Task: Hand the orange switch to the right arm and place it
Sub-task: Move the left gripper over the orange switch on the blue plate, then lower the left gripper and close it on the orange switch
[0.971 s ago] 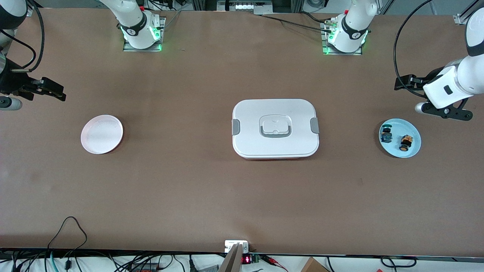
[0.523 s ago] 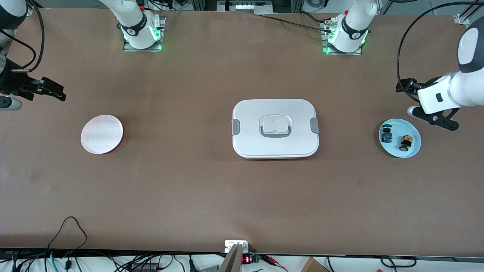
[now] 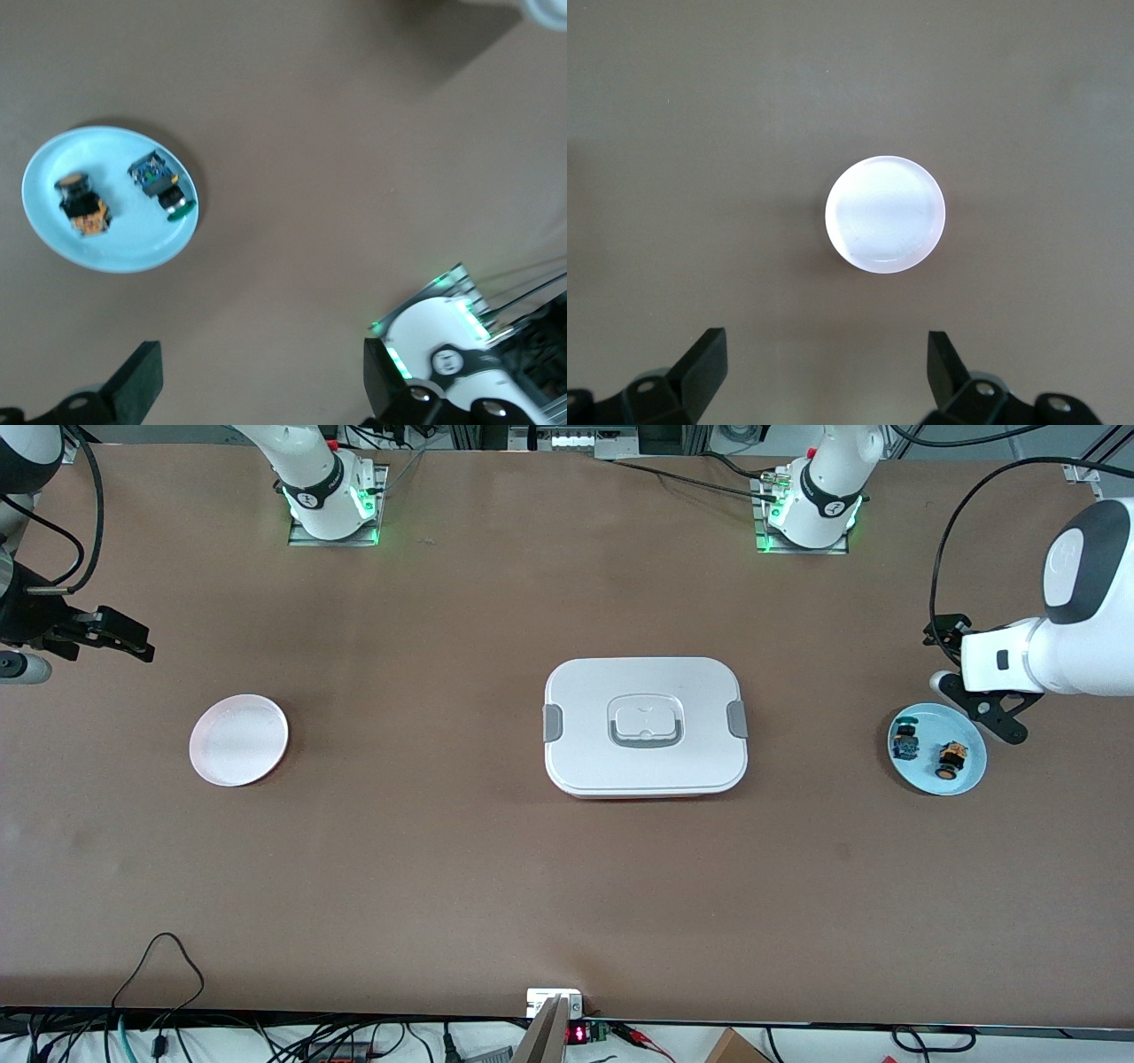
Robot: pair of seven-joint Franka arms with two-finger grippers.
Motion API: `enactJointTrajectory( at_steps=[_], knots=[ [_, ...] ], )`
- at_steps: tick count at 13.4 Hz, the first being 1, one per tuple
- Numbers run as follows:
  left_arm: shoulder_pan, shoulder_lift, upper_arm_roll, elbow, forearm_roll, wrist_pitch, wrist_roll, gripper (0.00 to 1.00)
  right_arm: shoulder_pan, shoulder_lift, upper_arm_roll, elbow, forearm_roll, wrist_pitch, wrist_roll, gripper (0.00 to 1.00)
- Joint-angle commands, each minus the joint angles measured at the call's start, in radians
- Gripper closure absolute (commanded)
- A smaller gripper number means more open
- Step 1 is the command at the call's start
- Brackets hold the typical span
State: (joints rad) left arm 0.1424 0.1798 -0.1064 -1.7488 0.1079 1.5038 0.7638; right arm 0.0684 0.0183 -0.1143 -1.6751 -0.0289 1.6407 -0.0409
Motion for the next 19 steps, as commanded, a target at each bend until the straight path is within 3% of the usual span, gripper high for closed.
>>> enactJointTrajectory(
  at_steps=[1,4,14,19],
  knots=[
    [0.080,-0.011,-0.009,-0.122,0.013,0.161,0.263,0.00,-0.002,0.002,0.005,0.014,0.003,-0.012,0.010,0.00],
    [0.127,0.010,-0.007,-0.208,0.013,0.338,0.519,0.00,-0.006,0.003,0.005,0.014,0.003,-0.012,0.010,0.00],
    [0.269,0.239,-0.007,-0.198,0.042,0.758,1.412,0.00,-0.012,0.006,0.002,0.014,0.001,-0.009,0.010,0.00],
    [0.321,0.326,-0.010,-0.199,0.035,0.916,1.551,0.00,-0.009,0.012,0.001,0.014,0.003,-0.005,0.012,0.00]
  ],
)
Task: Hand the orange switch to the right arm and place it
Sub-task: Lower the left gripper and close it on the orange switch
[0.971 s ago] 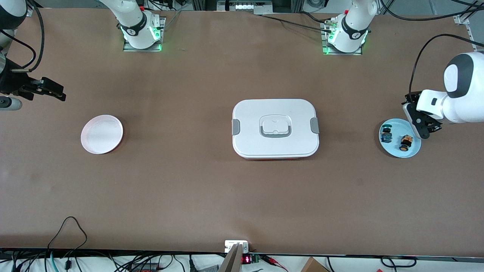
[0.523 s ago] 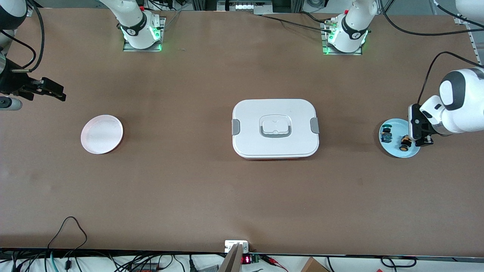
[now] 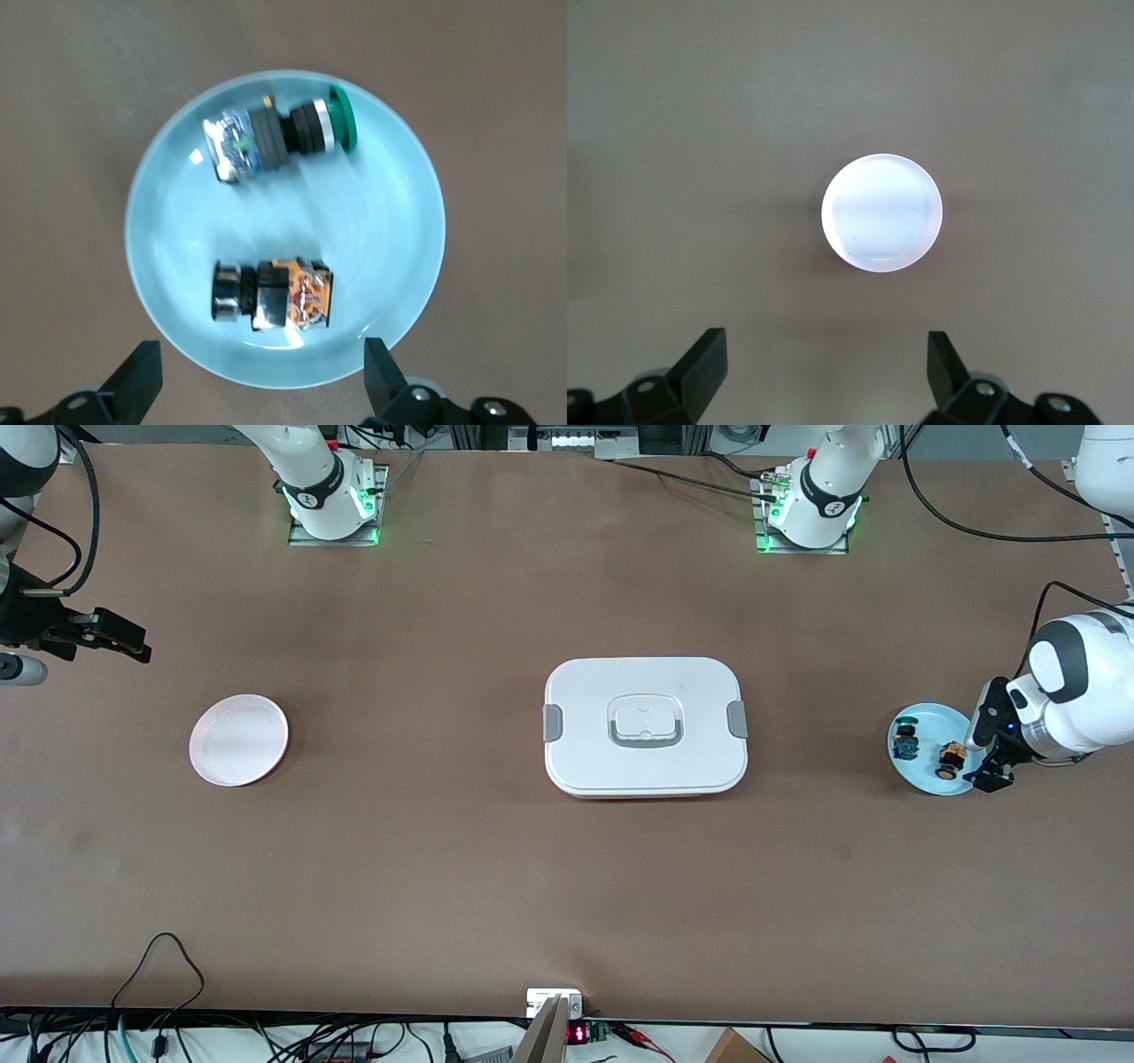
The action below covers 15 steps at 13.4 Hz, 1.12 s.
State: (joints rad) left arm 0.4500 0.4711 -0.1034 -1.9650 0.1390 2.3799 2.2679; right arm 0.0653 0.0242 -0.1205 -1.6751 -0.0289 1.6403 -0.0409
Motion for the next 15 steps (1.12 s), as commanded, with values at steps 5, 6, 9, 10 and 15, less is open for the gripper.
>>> enactJointTrajectory(
  at_steps=[5,6,9,10,15],
  knots=[
    [0.016,0.072,-0.021,0.015,0.002,0.087,0.047,0.00,-0.008,0.008,0.007,0.014,0.001,0.001,0.012,0.00],
    [0.018,0.070,-0.024,0.015,-0.001,0.084,0.047,0.00,-0.008,0.008,0.007,0.014,0.003,0.001,0.012,0.00],
    [0.021,0.072,-0.024,0.005,-0.005,0.084,0.039,0.00,-0.008,0.006,0.005,0.014,0.001,0.000,0.012,0.00],
    [0.029,0.072,-0.027,0.005,-0.006,0.084,0.039,0.00,-0.010,0.008,0.005,0.014,0.001,0.001,0.012,0.00],
    [0.082,0.075,-0.079,-0.018,-0.006,0.090,0.044,0.00,-0.010,0.008,0.005,0.014,0.001,0.004,0.012,0.00]
  ],
)
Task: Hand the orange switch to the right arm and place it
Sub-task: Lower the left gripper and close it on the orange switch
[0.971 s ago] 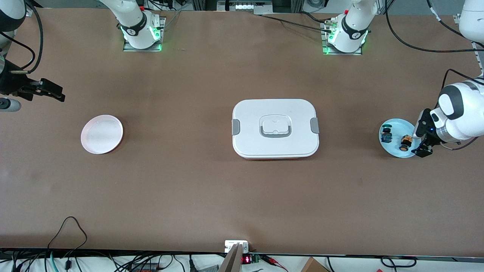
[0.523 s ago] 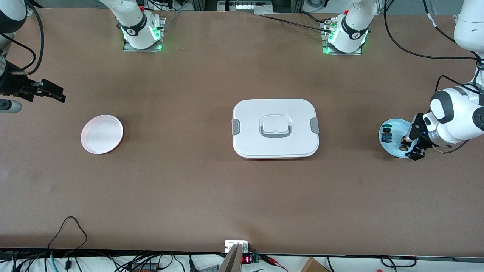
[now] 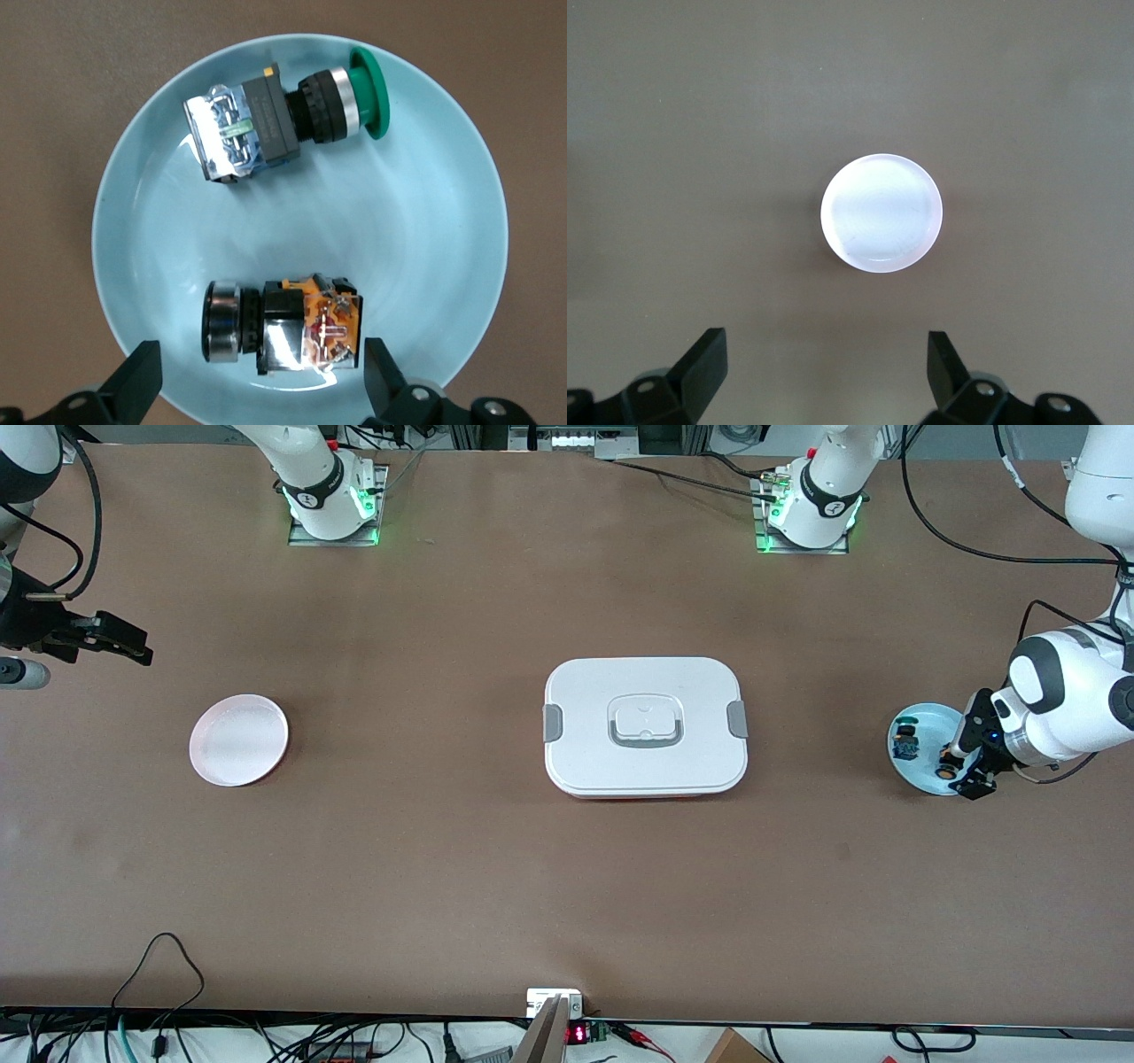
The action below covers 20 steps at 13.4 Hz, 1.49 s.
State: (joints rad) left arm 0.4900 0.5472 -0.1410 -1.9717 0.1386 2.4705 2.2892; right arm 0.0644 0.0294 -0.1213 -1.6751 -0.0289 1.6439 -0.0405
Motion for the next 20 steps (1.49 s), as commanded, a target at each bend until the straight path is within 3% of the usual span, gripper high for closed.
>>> enactJointTrajectory(
  at_steps=[1,8,9,10,13,14,17,20],
  knots=[
    [0.047,0.000,-0.048,-0.018,-0.005,0.001,0.023,0.00,-0.011,0.006,0.006,0.014,0.001,0.007,0.011,0.00],
    [0.064,0.014,-0.057,-0.016,-0.005,0.010,0.062,0.05,-0.014,0.009,0.006,0.014,0.003,0.010,0.011,0.00],
    [0.084,0.014,-0.080,-0.016,-0.004,0.010,0.076,0.16,-0.023,0.010,0.006,0.014,0.003,0.010,0.011,0.00],
    [0.114,0.016,-0.109,-0.016,-0.005,0.011,0.087,0.38,-0.026,0.010,0.006,0.014,0.003,0.010,0.011,0.00],
    [0.156,0.034,-0.152,-0.009,-0.004,0.010,0.092,0.72,-0.026,0.010,0.006,0.014,0.001,0.010,0.011,0.00],
    [0.157,0.034,-0.152,-0.006,-0.004,0.010,0.092,0.73,-0.026,0.013,0.006,0.014,0.001,0.010,0.011,0.00],
    [0.159,0.031,-0.163,0.000,-0.005,-0.005,0.111,0.88,-0.043,0.020,0.006,0.014,0.003,0.010,0.011,0.00],
    [0.231,0.028,-0.251,0.083,-0.065,-0.123,0.113,0.92,-0.044,0.020,0.006,0.014,0.012,0.000,0.011,0.00]
  ],
)
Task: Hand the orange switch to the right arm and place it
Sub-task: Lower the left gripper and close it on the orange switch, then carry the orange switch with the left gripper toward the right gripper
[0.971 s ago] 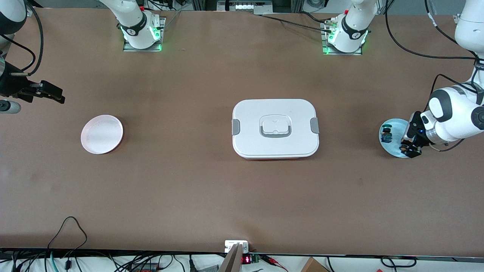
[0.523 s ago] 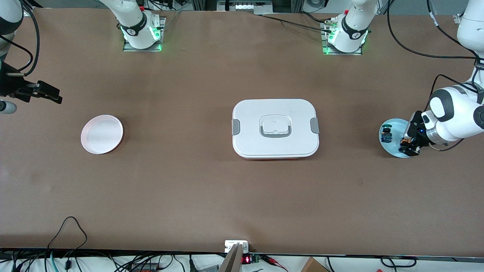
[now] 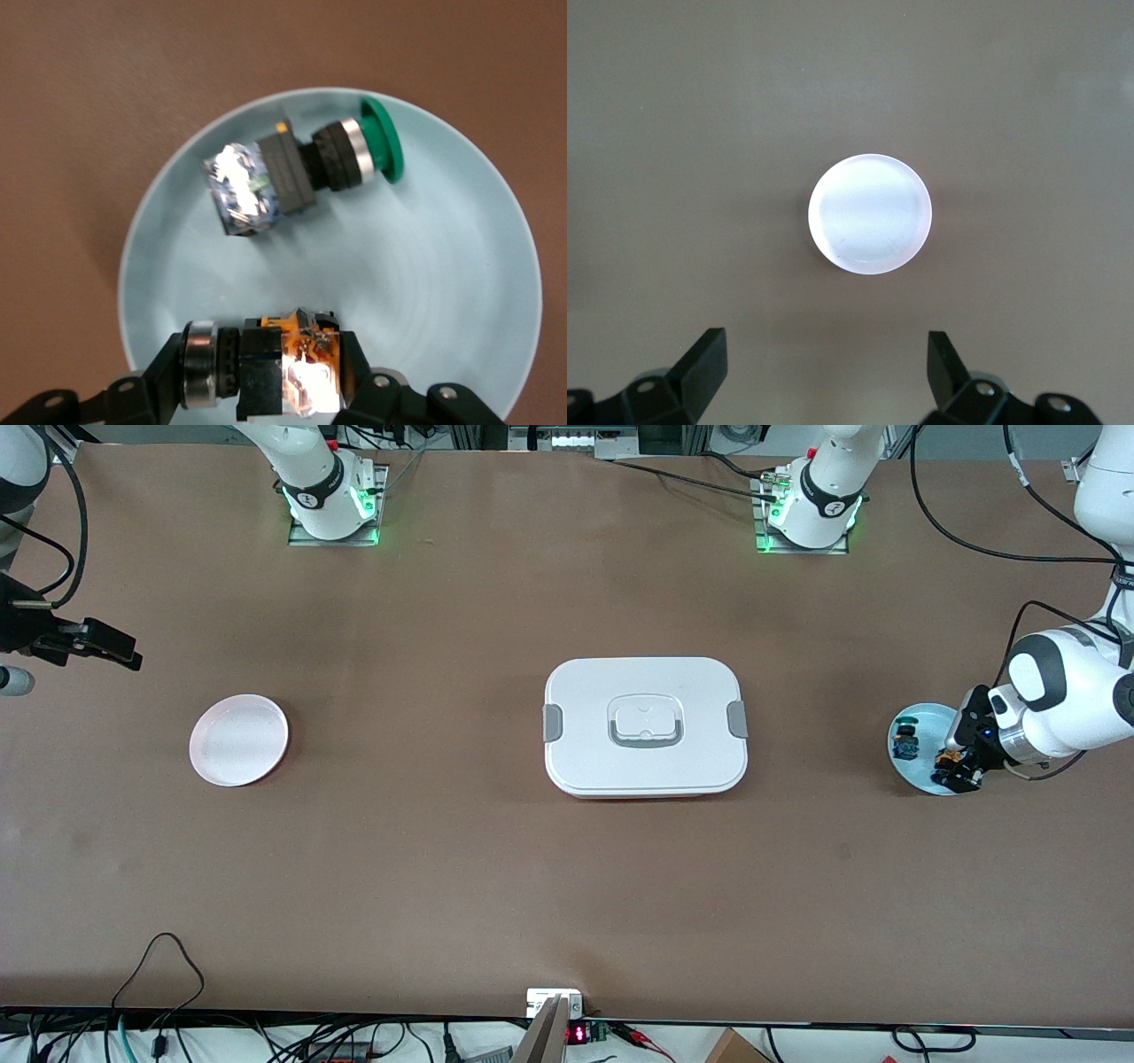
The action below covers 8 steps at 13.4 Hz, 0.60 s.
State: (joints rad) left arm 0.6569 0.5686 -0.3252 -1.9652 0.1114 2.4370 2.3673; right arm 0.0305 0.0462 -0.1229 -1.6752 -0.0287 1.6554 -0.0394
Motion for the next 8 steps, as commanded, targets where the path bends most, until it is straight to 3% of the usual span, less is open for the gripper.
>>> enactJointTrajectory(
  at_steps=[1,4,6,8],
  knots=[
    [0.072,0.008,-0.086,0.127,-0.039,-0.158,0.033,0.94,-0.012,0.004,0.008,0.014,0.010,-0.005,0.010,0.00],
    [0.046,0.014,-0.086,0.281,-0.039,-0.349,0.021,0.94,-0.011,0.004,0.008,0.015,-0.002,-0.002,0.003,0.00],
    [0.007,0.016,-0.087,0.347,-0.070,-0.465,0.009,1.00,-0.014,0.004,0.008,0.015,-0.001,-0.005,0.004,0.00],
    [-0.023,0.037,-0.086,0.402,-0.230,-0.606,-0.002,1.00,-0.014,0.004,0.006,0.015,0.003,-0.002,0.001,0.00]
  ],
)
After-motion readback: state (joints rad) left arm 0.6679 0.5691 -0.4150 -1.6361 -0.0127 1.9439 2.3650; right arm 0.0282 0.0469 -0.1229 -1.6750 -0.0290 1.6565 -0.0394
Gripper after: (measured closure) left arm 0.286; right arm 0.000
